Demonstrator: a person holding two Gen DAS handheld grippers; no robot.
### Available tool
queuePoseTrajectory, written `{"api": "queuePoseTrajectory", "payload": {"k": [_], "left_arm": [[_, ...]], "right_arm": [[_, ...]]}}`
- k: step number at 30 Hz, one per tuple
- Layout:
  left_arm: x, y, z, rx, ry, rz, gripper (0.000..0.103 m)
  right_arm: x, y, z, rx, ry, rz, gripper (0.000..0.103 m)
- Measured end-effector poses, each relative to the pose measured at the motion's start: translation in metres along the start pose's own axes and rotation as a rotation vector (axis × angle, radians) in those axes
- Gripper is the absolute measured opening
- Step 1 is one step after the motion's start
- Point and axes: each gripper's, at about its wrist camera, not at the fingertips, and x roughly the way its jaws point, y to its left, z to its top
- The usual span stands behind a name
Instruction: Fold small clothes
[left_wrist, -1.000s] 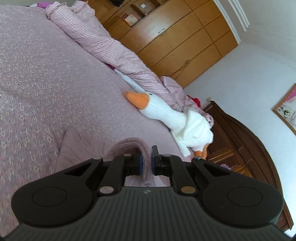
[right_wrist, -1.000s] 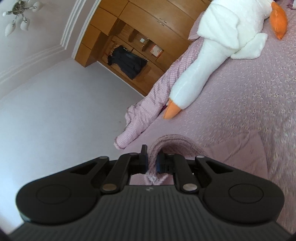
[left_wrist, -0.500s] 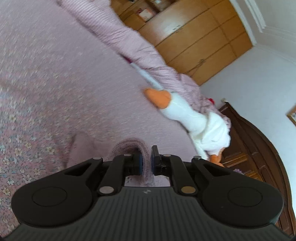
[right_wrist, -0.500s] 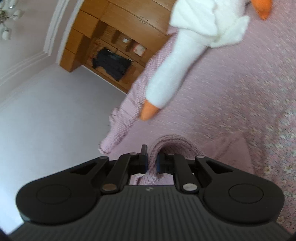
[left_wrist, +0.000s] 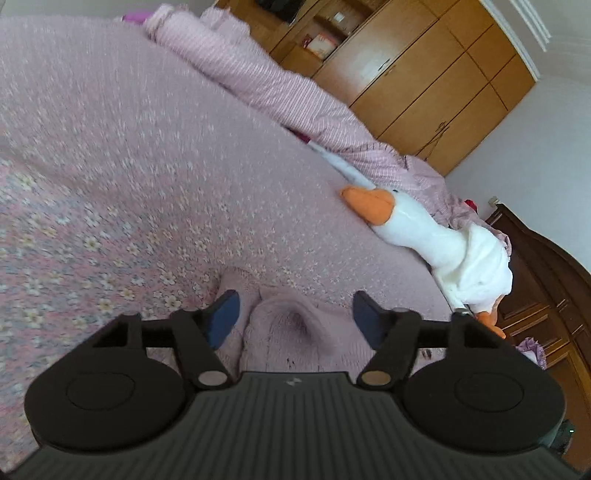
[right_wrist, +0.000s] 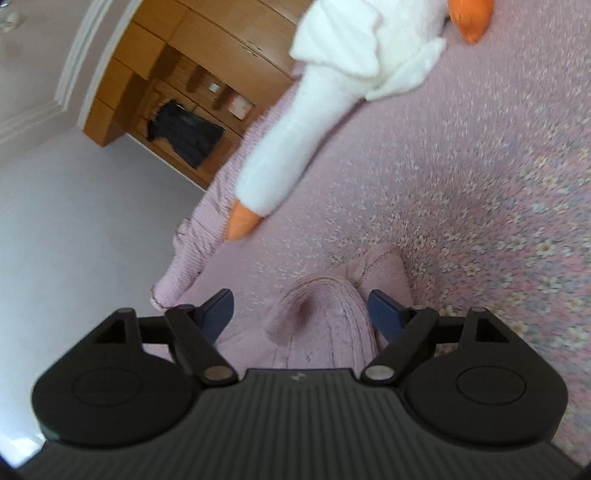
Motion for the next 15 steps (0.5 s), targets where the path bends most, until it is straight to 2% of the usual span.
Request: {"api": "queuePoseTrajectory", "payload": {"k": [2, 10, 15], "left_arm": [[-0.009, -0.002, -0.005, 0.030, 0.000, 0.001, 0.080], [-0.019, -0.017, -0.035, 0.139, 0.038, -0.010, 0.080], [-0.014, -0.031, -0.047, 0.255, 0.051, -0.038, 0.080]], "right_arm": [[-0.011, -0.002, -0.003, 0.003, 0.000, -0.010, 0.083], [-0.036, 0.003, -0.030, -0.086, 0.059, -0.032, 0.082], [-0.048, 0.002, -0.048, -0.155, 0.055, -0.073, 0.083]]}}
